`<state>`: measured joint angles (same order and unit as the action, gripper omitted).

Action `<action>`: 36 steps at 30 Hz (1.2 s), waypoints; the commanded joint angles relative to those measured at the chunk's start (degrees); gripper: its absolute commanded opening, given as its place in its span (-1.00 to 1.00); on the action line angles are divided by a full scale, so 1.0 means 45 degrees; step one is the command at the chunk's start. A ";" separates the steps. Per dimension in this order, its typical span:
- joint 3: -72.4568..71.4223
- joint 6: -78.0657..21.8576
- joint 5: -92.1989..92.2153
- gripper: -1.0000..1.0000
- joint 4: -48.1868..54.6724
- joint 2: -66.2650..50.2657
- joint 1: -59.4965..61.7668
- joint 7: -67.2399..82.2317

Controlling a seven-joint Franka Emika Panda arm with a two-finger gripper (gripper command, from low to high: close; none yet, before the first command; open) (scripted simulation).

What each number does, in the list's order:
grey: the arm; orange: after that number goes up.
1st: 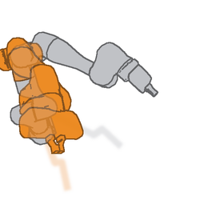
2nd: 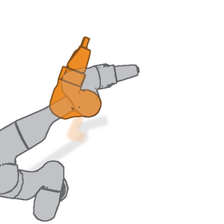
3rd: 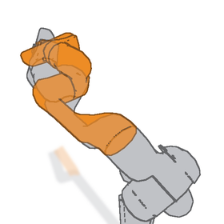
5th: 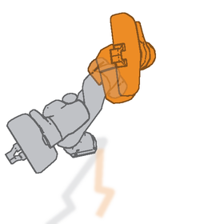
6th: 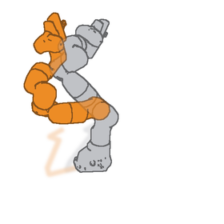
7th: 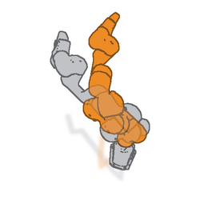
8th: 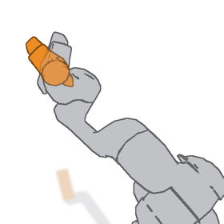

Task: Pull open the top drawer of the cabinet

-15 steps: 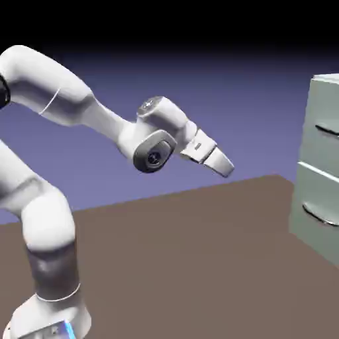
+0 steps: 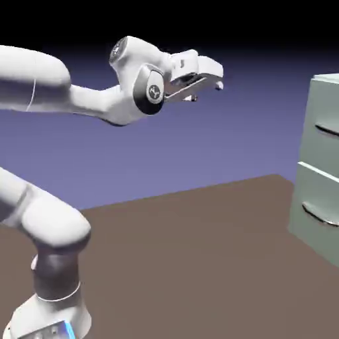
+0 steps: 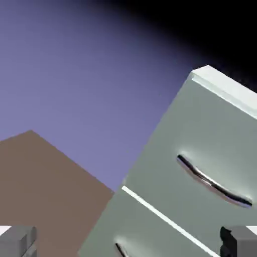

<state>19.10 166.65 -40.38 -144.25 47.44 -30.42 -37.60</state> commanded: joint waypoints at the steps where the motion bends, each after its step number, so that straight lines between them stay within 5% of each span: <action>1: 0.0262 -0.0101 -0.0554 0.00 0.0230 0.0203 -0.0408 0.0067; 36: 0.9428 -0.3632 -1.9935 0.00 0.8270 0.7295 -1.4677 0.2396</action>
<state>61.52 150.31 -130.09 -107.04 80.26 -96.46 -26.82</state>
